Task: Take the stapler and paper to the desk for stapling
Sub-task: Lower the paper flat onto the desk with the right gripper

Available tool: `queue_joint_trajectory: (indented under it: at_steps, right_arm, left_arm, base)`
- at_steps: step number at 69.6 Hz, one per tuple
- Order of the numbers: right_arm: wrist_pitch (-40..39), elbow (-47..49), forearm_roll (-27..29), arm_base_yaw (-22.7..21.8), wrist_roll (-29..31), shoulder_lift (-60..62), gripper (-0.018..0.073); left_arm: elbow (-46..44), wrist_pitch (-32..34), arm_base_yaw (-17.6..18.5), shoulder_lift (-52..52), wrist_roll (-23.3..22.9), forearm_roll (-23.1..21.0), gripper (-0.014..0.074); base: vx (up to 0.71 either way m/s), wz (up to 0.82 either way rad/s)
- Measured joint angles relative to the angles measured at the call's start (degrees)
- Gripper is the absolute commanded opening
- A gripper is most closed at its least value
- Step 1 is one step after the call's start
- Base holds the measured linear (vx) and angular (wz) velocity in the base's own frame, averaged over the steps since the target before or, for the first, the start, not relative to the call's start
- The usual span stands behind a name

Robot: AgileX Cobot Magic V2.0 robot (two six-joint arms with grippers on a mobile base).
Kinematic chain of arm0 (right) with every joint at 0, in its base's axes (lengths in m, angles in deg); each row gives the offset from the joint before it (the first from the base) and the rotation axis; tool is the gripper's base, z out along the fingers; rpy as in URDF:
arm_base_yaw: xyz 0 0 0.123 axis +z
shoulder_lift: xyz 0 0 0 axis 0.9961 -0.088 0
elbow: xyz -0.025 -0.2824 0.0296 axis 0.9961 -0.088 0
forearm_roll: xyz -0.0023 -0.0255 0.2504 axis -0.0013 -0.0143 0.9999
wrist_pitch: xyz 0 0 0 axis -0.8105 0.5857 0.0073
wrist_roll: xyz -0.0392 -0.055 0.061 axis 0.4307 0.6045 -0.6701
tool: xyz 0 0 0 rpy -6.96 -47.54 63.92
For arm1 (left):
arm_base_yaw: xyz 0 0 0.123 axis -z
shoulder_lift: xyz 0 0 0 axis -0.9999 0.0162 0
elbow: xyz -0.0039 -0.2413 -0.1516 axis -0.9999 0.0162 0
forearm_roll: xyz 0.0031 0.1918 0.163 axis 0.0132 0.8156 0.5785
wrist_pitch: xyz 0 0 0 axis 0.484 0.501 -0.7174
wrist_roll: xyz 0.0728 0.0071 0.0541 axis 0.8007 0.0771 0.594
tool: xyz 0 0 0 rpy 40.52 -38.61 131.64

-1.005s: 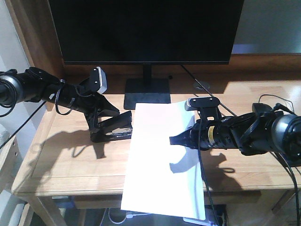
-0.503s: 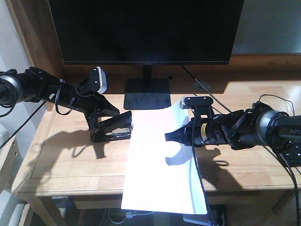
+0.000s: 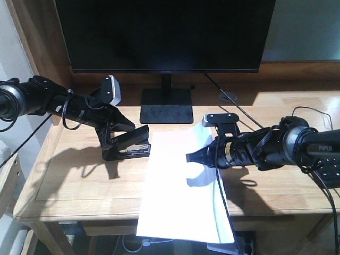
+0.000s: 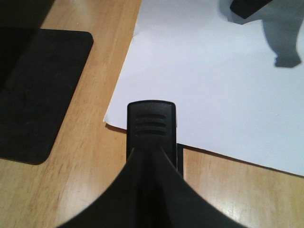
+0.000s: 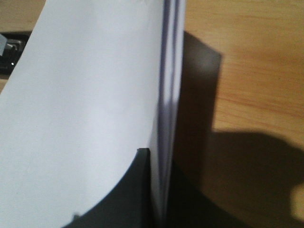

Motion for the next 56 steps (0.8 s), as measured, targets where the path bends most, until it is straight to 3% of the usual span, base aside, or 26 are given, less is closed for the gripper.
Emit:
queue_joint_trajectory:
  at_steps: [31, 56]
  right_arm:
    - [-3.35, 6.60, 0.00, 0.32, -0.50, -3.17, -0.0005]
    - [-3.80, 14.31, 0.00, 4.26, -4.20, -9.43, -0.0005]
  left_arm:
    - [0.00, 0.00, 0.00, 0.00, 0.00, 0.00, -0.0006]
    - [0.00, 0.00, 0.00, 0.00, 0.00, 0.00, -0.0006]
  base:
    - [0.00, 0.00]
    - [0.00, 0.00]
